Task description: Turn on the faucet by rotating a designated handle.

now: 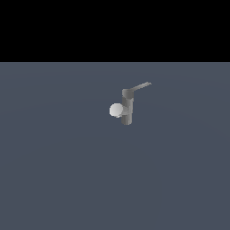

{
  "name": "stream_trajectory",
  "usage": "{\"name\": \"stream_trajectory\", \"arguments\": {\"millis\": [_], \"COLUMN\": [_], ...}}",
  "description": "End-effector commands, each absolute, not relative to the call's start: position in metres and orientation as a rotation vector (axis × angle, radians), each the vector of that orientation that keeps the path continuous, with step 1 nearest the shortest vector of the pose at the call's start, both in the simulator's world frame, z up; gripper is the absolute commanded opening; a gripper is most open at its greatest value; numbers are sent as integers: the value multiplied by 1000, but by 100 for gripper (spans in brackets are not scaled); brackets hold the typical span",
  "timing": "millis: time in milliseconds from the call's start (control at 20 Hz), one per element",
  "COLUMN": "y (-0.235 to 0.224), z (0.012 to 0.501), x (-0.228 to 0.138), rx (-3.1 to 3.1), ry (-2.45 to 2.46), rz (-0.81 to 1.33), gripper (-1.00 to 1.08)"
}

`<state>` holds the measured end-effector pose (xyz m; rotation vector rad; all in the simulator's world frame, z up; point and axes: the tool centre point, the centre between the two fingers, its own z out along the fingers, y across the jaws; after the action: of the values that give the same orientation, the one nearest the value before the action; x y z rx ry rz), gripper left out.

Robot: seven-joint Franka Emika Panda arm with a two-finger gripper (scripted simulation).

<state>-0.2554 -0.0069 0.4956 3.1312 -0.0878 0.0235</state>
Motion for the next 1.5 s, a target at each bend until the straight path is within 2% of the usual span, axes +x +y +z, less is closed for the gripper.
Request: {"name": "stream_trajectory", "arguments": {"millis": [0,850,1450], "y": [-7,-20,-27], "z": [496,496,490], "x": [-255,-245,-196], "rx": [3131,3126,3145], "ry": [-88,-97,-375], "rz": [23,40,28], "gripper": [-100,-100,-100]}}
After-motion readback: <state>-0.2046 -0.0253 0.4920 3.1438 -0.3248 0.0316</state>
